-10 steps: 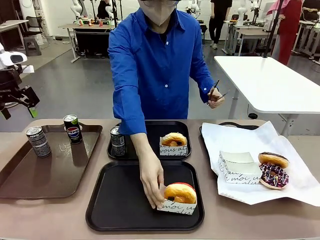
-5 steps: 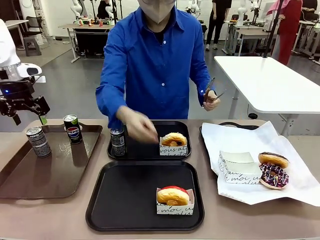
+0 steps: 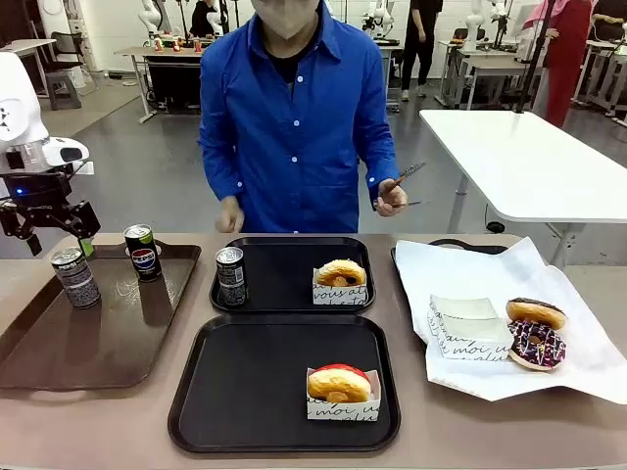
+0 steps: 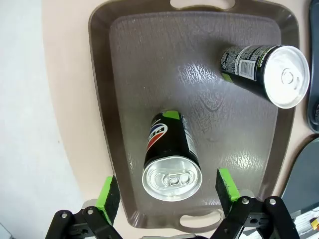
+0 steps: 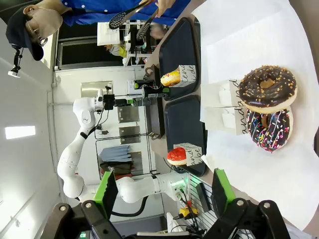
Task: Set up donuts and drinks on trays.
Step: Pick up one Pepsi coke from the Handle tray and place it on the Flat Tray without a Pepsi coke.
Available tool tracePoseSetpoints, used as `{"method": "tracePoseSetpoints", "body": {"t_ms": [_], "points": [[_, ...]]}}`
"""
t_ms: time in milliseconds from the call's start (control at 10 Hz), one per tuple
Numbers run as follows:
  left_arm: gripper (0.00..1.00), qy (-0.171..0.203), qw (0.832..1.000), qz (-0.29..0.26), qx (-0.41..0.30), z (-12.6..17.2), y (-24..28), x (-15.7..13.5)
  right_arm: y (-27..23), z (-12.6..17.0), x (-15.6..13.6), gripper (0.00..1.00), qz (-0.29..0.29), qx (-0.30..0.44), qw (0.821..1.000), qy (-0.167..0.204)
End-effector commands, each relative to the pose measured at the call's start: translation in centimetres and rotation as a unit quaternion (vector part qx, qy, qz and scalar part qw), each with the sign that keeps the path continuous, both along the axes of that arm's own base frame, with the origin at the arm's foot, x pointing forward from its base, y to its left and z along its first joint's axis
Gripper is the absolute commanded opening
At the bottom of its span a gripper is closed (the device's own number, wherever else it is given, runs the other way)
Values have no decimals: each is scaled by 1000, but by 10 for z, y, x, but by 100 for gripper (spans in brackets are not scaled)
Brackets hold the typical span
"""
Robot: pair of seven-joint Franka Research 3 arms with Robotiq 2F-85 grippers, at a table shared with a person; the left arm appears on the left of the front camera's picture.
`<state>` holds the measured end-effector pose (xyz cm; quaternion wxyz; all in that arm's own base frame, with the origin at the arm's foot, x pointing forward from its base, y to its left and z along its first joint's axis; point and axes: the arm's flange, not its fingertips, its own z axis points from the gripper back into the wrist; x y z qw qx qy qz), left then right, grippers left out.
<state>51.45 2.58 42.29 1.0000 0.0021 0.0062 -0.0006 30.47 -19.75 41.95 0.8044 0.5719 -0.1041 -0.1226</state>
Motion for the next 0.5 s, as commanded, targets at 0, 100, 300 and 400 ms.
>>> {"method": "tracePoseSetpoints", "body": {"t_ms": [0,100,300,400], "points": [[100,3,1000,-8,-1,-4,1,-6,1,0,1,100,-1,5,1000,-3],[100,-1,1000,-8,-3,-7,2,-10,1,0,1,100,-1,5,1000,-3],[100,-4,1000,-12,-16,-14,5,-10,1,0,1,100,-1,5,1000,-3],[100,-4,1000,-19,-19,-18,4,-9,1,0,1,100,-1,5,1000,-3]]}}
